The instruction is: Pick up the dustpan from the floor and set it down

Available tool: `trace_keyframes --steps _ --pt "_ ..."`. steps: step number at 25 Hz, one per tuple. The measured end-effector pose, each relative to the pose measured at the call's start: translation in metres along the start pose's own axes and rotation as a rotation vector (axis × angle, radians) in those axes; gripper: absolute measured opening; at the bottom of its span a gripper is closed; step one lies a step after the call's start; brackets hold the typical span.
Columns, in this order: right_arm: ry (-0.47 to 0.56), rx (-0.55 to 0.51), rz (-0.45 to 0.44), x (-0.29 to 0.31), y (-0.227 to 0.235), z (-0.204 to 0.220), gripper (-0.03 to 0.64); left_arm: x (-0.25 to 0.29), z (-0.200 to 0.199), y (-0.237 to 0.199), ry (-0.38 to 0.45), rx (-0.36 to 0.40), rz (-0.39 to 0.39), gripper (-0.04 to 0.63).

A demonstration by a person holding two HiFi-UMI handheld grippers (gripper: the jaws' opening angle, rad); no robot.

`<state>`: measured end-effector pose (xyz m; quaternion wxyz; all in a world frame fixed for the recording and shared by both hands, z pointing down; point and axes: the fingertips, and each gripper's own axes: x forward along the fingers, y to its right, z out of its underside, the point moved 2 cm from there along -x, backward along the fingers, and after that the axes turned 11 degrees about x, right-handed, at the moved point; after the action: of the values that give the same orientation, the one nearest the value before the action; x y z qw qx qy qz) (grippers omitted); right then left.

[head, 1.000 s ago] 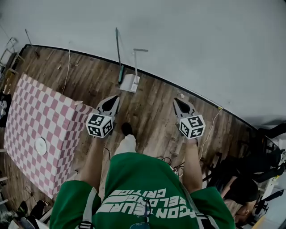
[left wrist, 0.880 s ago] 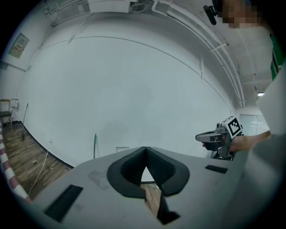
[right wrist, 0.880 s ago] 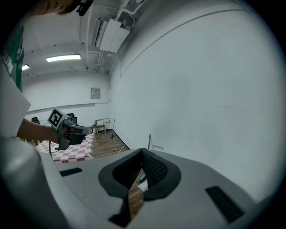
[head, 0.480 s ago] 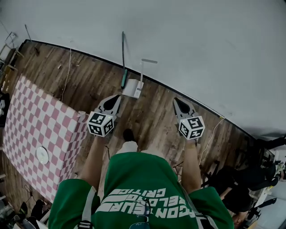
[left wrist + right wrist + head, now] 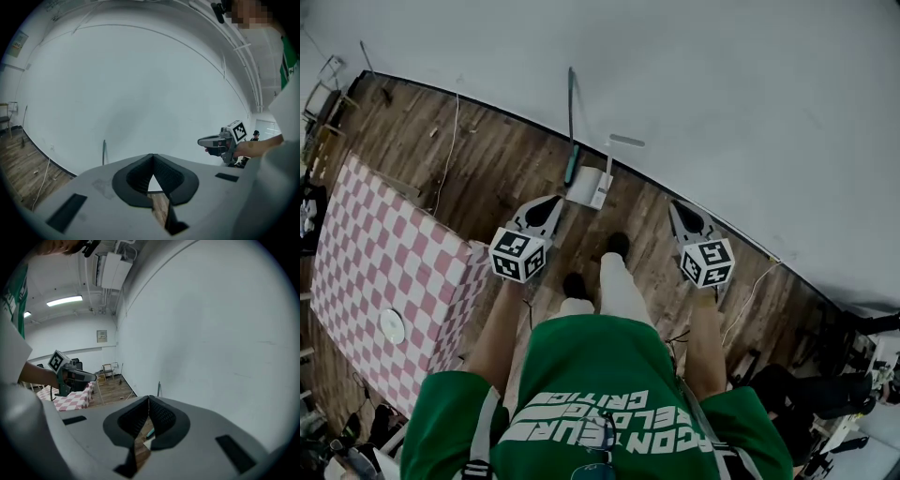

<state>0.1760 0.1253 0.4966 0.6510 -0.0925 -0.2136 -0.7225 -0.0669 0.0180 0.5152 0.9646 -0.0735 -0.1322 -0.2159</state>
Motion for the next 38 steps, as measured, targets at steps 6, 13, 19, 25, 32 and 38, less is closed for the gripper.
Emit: trace_keyframes --steps 6,13,19,25,32,38 --pt "-0.013 -0.041 -0.084 0.078 0.037 -0.039 0.008 0.049 -0.005 -0.030 -0.047 -0.008 -0.053 0.003" --pt "-0.020 -0.041 -0.170 0.143 0.094 -0.082 0.008 0.121 -0.031 -0.059 -0.086 -0.013 -0.112 0.003" --pt "-0.059 -0.045 -0.234 0.173 0.129 -0.087 0.008 0.158 -0.037 -0.061 -0.103 -0.029 -0.152 0.003" --pt "-0.098 -0.048 -0.293 0.195 0.142 -0.083 0.008 0.178 -0.042 -0.062 -0.093 -0.055 -0.186 0.003" --pt "-0.181 -0.122 -0.339 0.220 0.132 -0.072 0.008 0.174 -0.041 -0.073 -0.074 -0.105 -0.218 0.003" --pt "-0.272 -0.190 -0.359 0.248 0.118 -0.055 0.008 0.158 -0.026 -0.098 -0.074 -0.145 -0.238 0.003"
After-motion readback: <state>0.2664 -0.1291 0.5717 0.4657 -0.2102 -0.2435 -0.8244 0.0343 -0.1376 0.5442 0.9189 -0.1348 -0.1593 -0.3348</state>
